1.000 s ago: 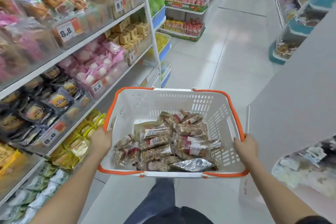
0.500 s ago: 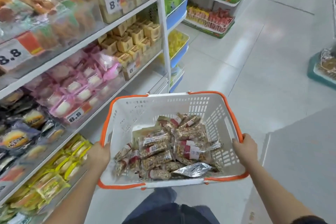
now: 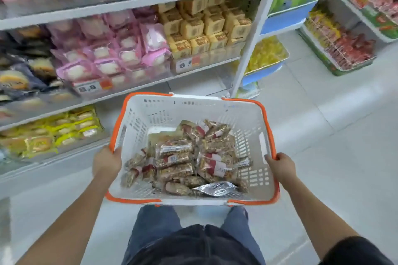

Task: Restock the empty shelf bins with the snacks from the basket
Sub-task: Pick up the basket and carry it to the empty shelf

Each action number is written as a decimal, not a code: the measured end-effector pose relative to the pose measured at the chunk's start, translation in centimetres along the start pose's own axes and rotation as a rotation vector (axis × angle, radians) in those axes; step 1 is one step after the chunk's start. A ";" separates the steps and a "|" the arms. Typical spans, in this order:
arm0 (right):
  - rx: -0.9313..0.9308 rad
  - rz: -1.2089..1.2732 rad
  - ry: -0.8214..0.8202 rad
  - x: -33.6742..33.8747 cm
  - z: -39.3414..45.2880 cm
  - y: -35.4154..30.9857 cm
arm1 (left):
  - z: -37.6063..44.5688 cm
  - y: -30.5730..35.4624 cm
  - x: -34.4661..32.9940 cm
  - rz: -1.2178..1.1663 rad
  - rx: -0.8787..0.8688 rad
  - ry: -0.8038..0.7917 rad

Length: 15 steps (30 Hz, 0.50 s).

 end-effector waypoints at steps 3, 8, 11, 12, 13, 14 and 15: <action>0.093 -0.064 -0.118 0.7 4.1 -0.9 | -2.8 -2.7 -1.6 -0.054 0.125 0.028; 0.186 -0.116 -0.287 0.3 9.0 -3.2 | -7.0 -5.6 -2.9 -0.097 0.320 0.063; 0.193 -0.116 -0.327 -0.7 10.7 -4.4 | -8.2 -7.0 -3.5 -0.106 0.392 0.034; 0.187 -0.122 -0.339 -1.1 11.0 -4.7 | -8.1 -7.5 -3.7 -0.124 0.409 0.019; 0.178 -0.133 -0.351 -1.5 11.2 -4.9 | -7.9 -7.9 -3.9 -0.143 0.434 -0.005; 0.169 -0.144 -0.362 -2.0 11.3 -5.1 | -7.5 -8.2 -4.1 -0.156 0.457 -0.028; 0.175 -0.158 -0.373 -2.7 11.8 -5.3 | -7.2 -8.2 -4.3 -0.170 0.475 -0.050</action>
Point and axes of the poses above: each hand's wrist, its own z-axis towards the middle knuckle, its own x-axis out of the back of the hand, y = z × x, the point moved 4 cm from there along z, towards the middle knuckle, and after that the axes turned 10 degrees about x, right-handed, at the moved point
